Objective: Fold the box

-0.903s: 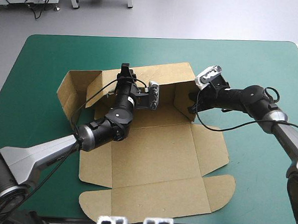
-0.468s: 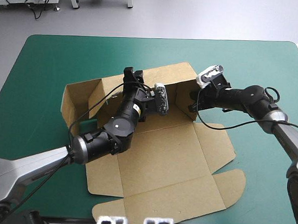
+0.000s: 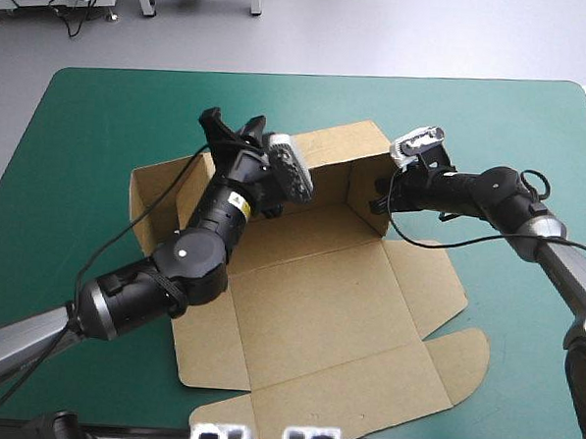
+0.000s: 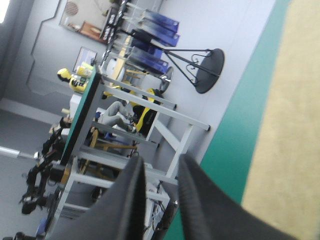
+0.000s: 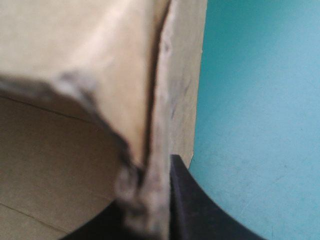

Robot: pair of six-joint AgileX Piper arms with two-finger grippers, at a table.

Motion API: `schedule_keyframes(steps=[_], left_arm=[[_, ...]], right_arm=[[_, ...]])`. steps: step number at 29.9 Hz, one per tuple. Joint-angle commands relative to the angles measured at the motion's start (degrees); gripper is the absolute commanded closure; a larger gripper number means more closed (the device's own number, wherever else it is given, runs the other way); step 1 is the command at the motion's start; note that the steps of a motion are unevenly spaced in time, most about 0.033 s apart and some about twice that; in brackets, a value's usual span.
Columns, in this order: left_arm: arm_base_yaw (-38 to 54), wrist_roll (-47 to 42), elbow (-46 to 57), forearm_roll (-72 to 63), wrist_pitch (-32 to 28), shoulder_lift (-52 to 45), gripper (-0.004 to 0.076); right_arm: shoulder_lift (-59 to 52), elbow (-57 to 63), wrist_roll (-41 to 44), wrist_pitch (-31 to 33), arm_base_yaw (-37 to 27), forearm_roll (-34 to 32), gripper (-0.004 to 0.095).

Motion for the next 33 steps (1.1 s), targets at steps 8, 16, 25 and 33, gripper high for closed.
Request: schedule_keyframes(steps=[8,16,25,33], left_arm=[[23.2,-4.7,-13.9,-14.5,-4.8,-2.5,0.0724],[44.3,12.7,-15.9,-51.3,-6.0,-2.4,0.0724],[58.3,34.1,-15.9,-83.5,0.3,-2.4,0.0724],[58.7,39.5,-15.9,-90.4,8.3,-2.4,0.0724]], right_arm=[[-7.0,-3.8,24.5,2.6,7.1,-18.8,0.0911],[-7.4,-12.0,43.0,20.3,8.0,-34.9,0.0911],[-2.2,-20.2,50.8,29.5,8.0,-47.5,0.0913],[7.0,-21.0,47.2,23.4,8.0,-49.7,0.0912]])
